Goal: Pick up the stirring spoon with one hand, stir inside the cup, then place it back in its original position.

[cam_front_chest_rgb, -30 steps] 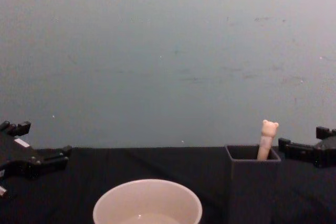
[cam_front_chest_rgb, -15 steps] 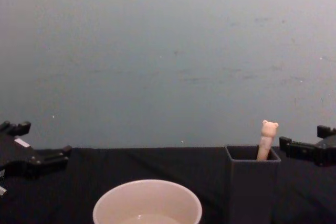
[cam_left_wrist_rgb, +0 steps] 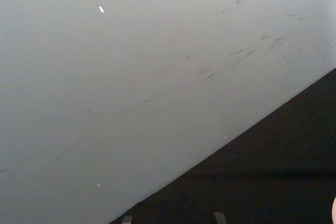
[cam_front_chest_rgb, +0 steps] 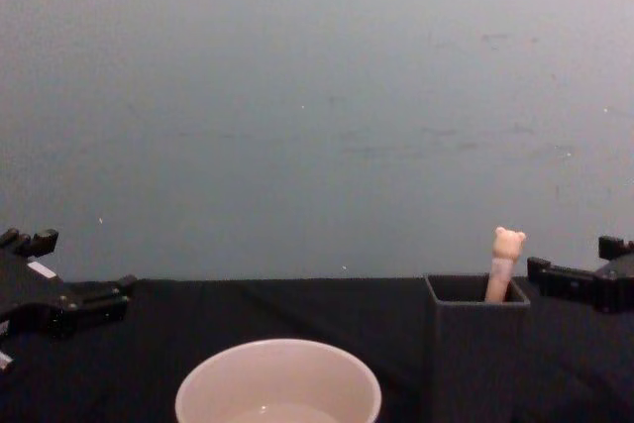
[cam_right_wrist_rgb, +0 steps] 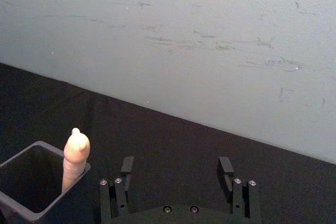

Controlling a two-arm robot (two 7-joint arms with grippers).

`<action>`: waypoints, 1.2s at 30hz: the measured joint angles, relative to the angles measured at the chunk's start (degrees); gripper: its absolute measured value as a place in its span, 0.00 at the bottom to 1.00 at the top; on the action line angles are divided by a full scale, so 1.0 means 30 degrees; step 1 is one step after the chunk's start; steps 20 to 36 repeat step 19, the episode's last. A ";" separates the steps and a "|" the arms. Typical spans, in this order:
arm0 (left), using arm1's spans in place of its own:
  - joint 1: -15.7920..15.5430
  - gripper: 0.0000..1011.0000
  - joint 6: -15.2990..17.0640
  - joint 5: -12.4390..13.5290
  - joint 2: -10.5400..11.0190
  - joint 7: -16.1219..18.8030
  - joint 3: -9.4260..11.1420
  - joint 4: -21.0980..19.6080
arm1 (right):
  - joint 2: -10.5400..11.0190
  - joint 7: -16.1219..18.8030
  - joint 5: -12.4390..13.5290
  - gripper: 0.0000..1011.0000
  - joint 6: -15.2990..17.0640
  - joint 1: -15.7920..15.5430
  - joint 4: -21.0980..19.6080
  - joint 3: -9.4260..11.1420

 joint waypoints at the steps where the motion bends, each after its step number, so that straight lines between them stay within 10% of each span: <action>1: 0.0000 0.99 0.0000 0.0000 0.0000 0.0000 0.0000 0.0000 | -0.0001 -0.0002 0.0002 0.99 0.0000 0.0000 0.0001 0.0000; 36: 0.0000 0.99 0.0000 0.0001 0.0000 -0.0001 -0.0001 0.0000 | -0.0001 -0.0003 0.0002 0.99 0.0001 0.0000 0.0000 -0.0001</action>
